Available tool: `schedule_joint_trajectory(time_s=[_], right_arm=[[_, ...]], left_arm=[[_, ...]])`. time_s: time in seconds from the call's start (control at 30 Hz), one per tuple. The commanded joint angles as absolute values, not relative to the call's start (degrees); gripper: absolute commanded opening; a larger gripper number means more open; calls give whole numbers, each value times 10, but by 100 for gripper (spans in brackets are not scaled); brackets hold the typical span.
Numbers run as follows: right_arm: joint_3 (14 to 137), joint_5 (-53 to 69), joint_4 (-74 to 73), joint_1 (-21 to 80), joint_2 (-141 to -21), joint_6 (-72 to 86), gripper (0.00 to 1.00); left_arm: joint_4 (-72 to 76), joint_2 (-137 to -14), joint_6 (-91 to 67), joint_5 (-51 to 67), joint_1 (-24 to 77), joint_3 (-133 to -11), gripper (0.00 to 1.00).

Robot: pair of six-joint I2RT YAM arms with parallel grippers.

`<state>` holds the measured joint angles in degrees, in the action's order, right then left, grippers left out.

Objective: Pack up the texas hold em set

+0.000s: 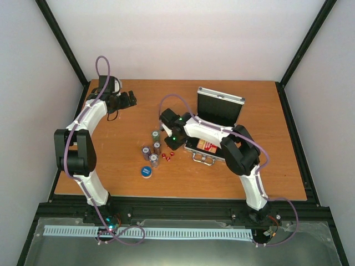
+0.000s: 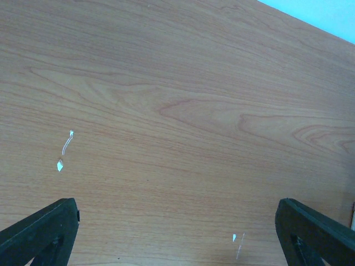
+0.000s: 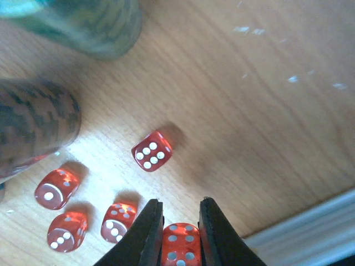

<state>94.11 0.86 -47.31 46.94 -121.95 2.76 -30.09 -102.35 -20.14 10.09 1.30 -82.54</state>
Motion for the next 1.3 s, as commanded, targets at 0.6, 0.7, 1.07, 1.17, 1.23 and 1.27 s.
schedule_joint_trajectory(time_s=[0.6, 0.7, 1.07, 1.17, 1.23, 1.27], right_arm=[[877, -87, -476, 333, -1117, -6, 8], [861, -87, -461, 318, -1120, -8, 8], [835, -79, -433, 301, -1135, -11, 9], [835, -80, -433, 301, -1137, -9, 17], [835, -83, -430, 301, -1134, -9, 22], [836, -83, -430, 301, -1132, -9, 25]], left_arm=[[-297, -1021, -206, 104, 7, -834, 100], [-297, -1021, -205, 104, 6, -833, 100], [-300, -1020, -203, 100, 7, -832, 100], [-301, -1021, -203, 100, 7, -832, 100], [-300, -1021, -203, 100, 6, -832, 100], [-300, -1021, -203, 100, 7, -832, 100]])
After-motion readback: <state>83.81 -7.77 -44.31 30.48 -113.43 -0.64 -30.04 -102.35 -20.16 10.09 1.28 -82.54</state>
